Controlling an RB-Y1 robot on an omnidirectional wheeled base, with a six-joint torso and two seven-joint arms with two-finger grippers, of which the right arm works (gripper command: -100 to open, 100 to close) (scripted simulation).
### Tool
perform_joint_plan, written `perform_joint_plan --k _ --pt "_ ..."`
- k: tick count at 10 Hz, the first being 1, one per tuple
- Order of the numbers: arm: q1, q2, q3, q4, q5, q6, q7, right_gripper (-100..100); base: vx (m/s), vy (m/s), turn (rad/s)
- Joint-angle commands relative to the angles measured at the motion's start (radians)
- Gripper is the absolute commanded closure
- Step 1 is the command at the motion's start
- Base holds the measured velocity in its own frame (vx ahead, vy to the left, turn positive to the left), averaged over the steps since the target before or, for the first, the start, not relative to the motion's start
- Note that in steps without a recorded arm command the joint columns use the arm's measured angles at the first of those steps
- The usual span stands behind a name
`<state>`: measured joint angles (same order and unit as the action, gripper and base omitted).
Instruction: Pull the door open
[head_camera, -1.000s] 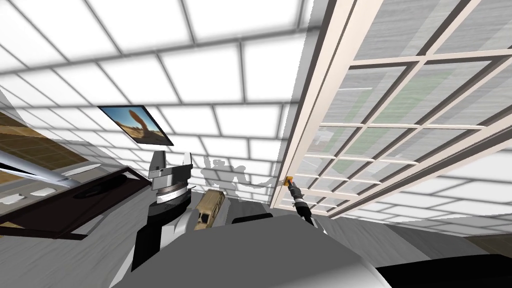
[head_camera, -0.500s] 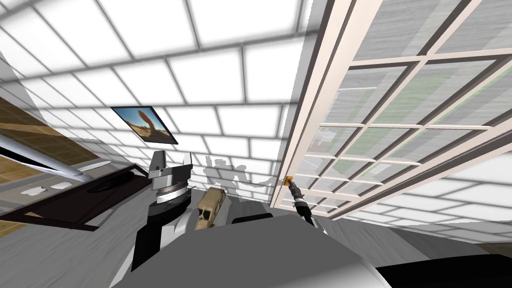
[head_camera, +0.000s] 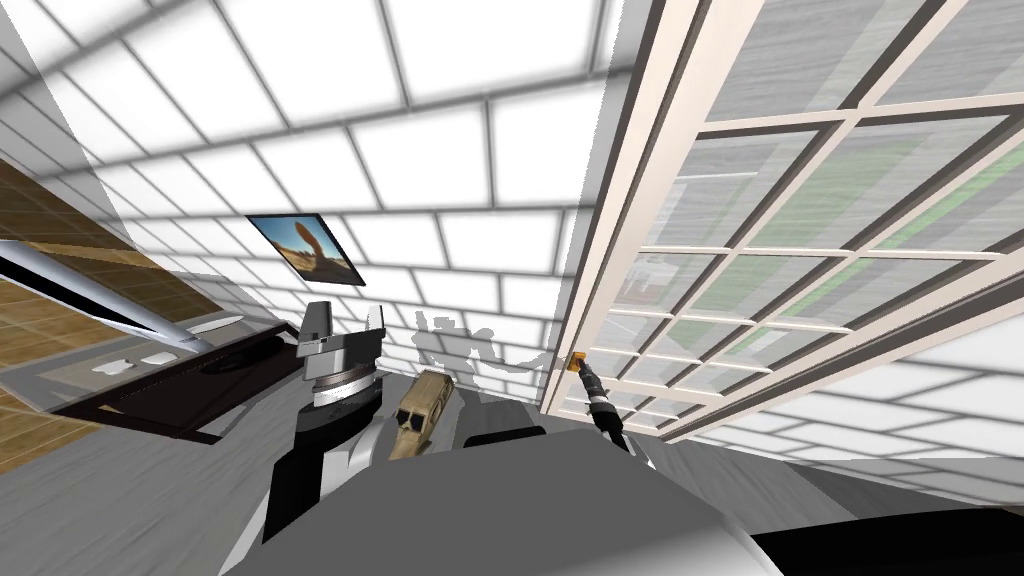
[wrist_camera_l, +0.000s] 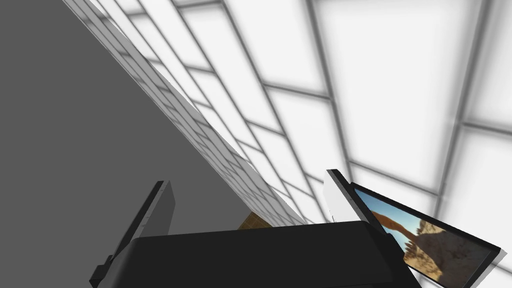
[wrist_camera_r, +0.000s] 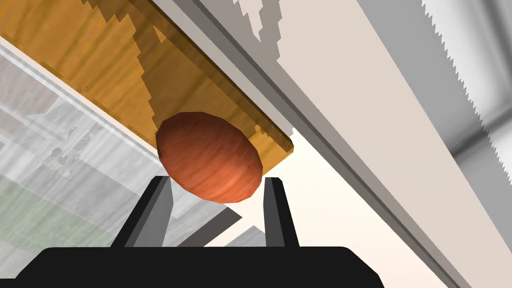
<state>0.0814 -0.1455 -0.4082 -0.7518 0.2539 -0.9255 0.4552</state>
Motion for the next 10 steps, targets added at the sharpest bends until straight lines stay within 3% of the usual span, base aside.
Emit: perform_joint_plan --k 1,10 --pt "0.000 0.000 0.010 0.003 -0.018 0.000 -0.050 100 -0.026 -0.012 0.046" --pt "-0.003 -0.014 0.052 0.008 -0.108 0.007 -0.259 100 -0.041 -0.014 0.056"
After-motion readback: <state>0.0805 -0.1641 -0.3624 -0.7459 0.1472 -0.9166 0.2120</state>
